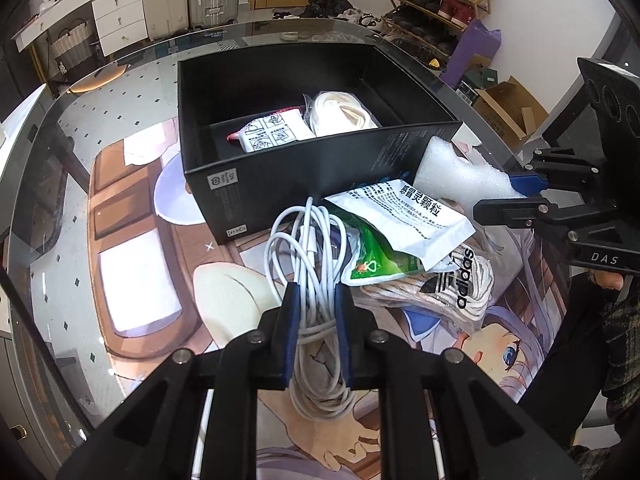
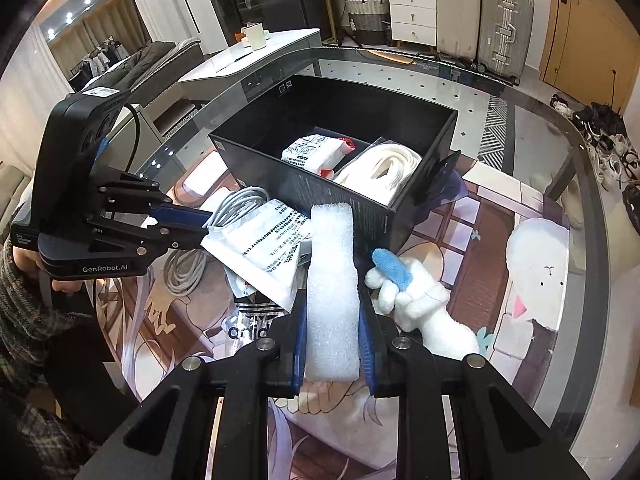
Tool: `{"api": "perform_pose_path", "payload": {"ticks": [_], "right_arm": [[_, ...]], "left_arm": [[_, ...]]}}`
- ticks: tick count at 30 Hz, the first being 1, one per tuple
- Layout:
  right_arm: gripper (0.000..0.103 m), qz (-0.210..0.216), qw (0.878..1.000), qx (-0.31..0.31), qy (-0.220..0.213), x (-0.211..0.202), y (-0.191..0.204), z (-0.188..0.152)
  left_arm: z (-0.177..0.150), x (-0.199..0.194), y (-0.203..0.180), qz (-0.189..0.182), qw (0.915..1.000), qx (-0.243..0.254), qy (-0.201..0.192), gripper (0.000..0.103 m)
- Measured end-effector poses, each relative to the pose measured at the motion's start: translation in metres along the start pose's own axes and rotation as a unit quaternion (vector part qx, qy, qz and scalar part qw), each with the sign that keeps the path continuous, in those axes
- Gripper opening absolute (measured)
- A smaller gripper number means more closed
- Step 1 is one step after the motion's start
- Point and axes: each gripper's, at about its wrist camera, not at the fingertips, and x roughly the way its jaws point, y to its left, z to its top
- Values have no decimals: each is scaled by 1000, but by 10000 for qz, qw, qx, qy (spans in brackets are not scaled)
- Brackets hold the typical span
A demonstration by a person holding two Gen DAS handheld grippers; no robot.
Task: Organize soft objects
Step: 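Grasp the white foam strip with the right tool while the left tool grips the white cables, then lift the foam strip with the right tool while the left tool carries the cables toward the black box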
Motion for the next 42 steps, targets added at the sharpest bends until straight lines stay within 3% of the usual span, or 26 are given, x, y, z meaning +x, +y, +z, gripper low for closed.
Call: {"api": "perform_pose_path", "payload": {"ticks": [8, 12, 23, 42], "right_arm": [[22, -11, 10000, 42, -9, 3, 0, -1], [22, -26, 10000, 66, 25, 5, 0, -2], [22, 27, 9997, 182, -146, -5, -5, 1], [22, 166, 9987, 148, -465, -25, 1, 7]], "left_arm": [[0, 3, 1, 34, 10000, -45, 0, 19], [-1, 10, 1, 149, 9998, -46, 117, 33], [-2, 13, 5, 116, 9999, -17, 92, 28], [7, -28, -4, 11, 9993, 76, -372, 28]]}}
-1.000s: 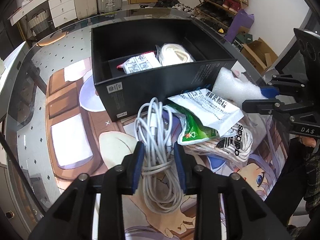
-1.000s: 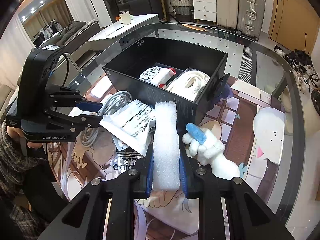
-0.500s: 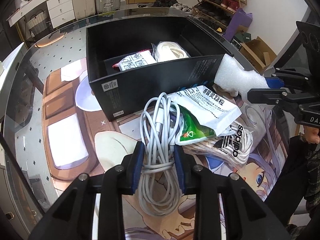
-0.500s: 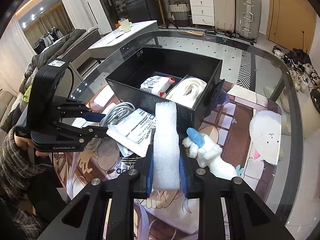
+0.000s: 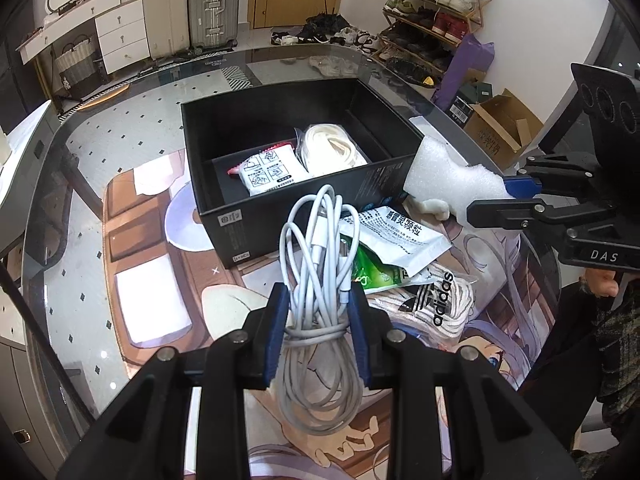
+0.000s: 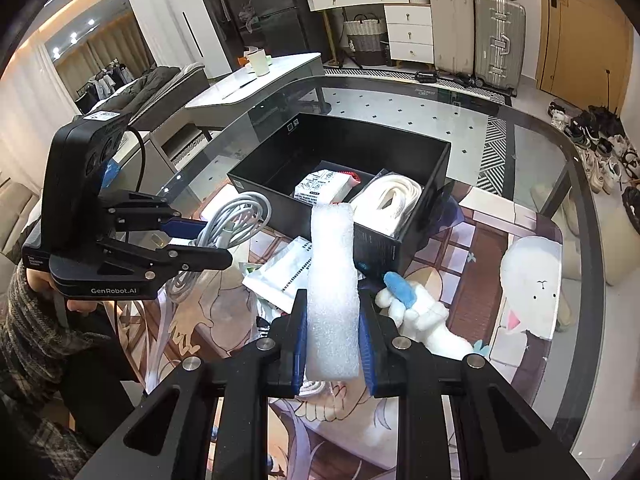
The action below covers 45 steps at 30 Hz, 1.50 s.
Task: Organize soft objects
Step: 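Lift the foam strip with the right tool while the left tool carries the cables toward the black box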
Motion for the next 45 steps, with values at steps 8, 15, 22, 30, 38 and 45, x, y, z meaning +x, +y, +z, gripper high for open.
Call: {"api": "perform_pose_path", "payload": {"ticks": [8, 15, 22, 30, 38, 45], "right_arm": [[22, -10, 9999, -44, -156, -3, 7, 13], [22, -198, 9989, -165, -395, -2, 16, 28], [22, -393, 9970, -51, -671, 0, 8, 38], [22, -437, 9958, -44, -801, 3, 6, 45], [22, -469, 9951, -107, -860, 5, 8, 55], [22, -495, 9945, -81, -920, 7, 7, 60]], "left_arm": [[10, -9, -3, 13, 9997, 0, -226, 28], [18, -15, 3, 63, 9990, -133, -419, 28], [27, -20, 9, 199, 9973, -232, -672, 28], [36, -19, 8, 216, 9960, -219, -836, 28], [48, -17, 14, 207, 9945, -302, -980, 28], [59, -18, 15, 206, 9921, -328, -1195, 28]]}}
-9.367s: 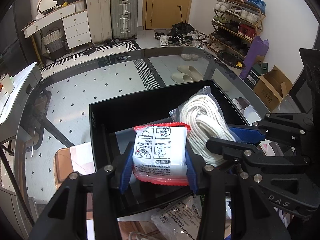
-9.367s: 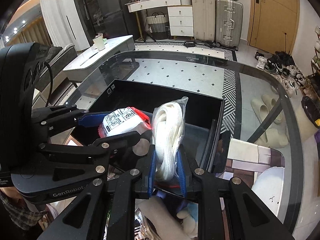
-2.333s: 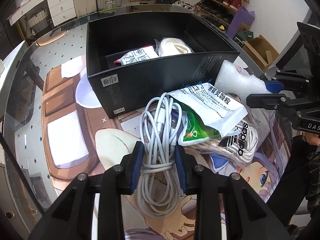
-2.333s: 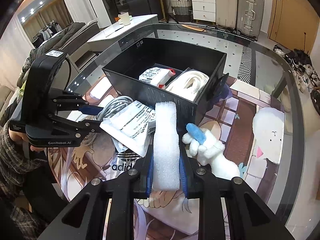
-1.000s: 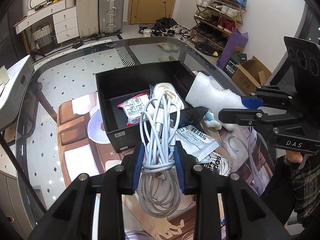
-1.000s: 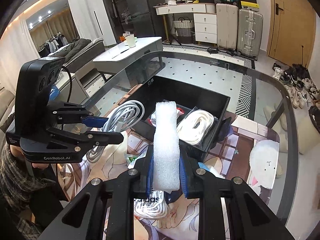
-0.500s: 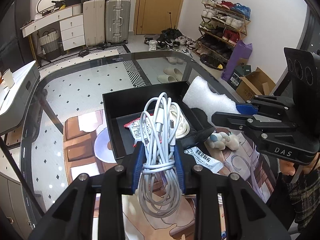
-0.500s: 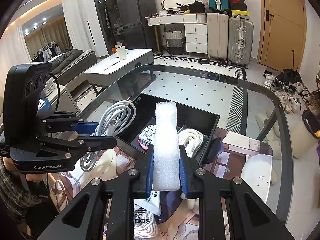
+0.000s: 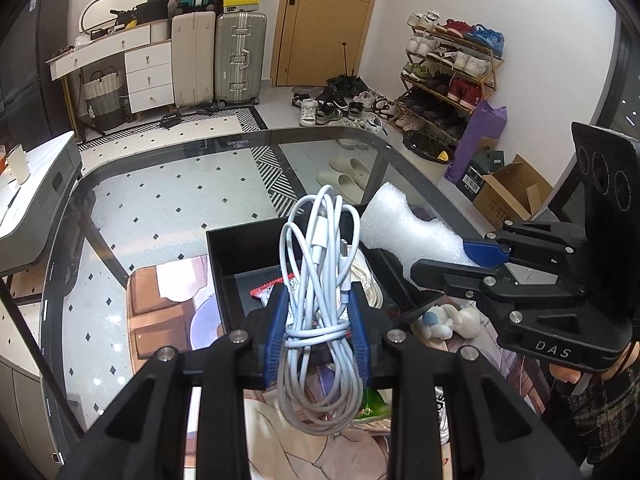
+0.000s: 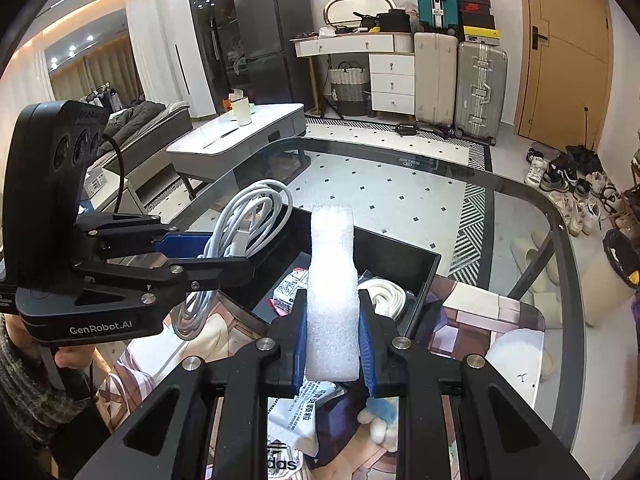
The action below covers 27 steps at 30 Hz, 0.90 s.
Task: Organize soft objects
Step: 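Lift the foam strip with the right tool while the left tool carries the cables toward the black box, then lower the foam strip and cables into the black box and open both tools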
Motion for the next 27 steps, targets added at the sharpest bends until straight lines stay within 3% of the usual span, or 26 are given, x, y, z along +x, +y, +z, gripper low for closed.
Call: {"api": "perform_pose_path", "payload": {"ticks": [18, 27], "right_arm": [[22, -200, 9993, 175, -258, 20, -9, 17], [22, -263, 9978, 183, -575, 23, -14, 19]], "left_arm": [[12, 18, 4, 333, 9980, -73, -528, 28], [16, 29, 12, 328, 9955, -159, -874, 28]]}}
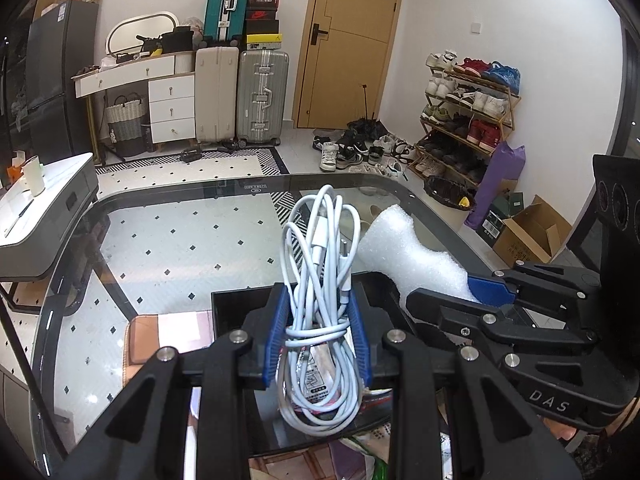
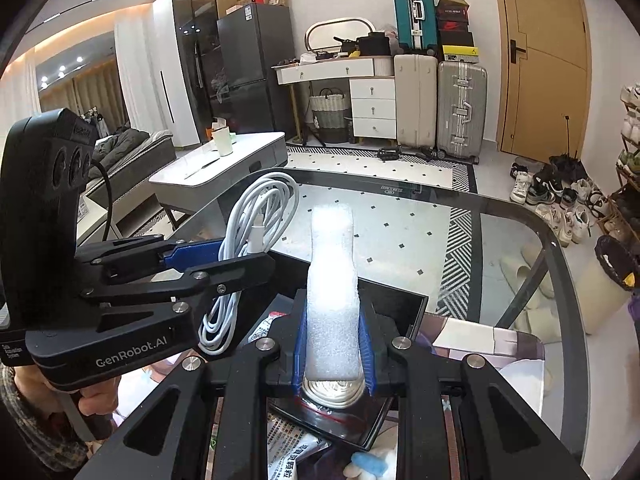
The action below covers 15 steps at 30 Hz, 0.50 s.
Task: Organize soft objects
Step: 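Lower the foam strip and cables into the black box and open both tools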
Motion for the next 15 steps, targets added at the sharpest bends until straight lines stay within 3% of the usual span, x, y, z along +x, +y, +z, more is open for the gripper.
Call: {"api": "perform_pose_path", "payload": {"ticks": [8, 15], "right_arm": [[22, -75, 9999, -56, 77, 14, -1, -5], [22, -63, 9999, -33, 155, 21, -3, -5]], "left_arm": [[-3, 9, -6, 87, 9998, 140, -136, 28], [-5, 19, -9, 120, 9998, 175, -14, 28]]}}
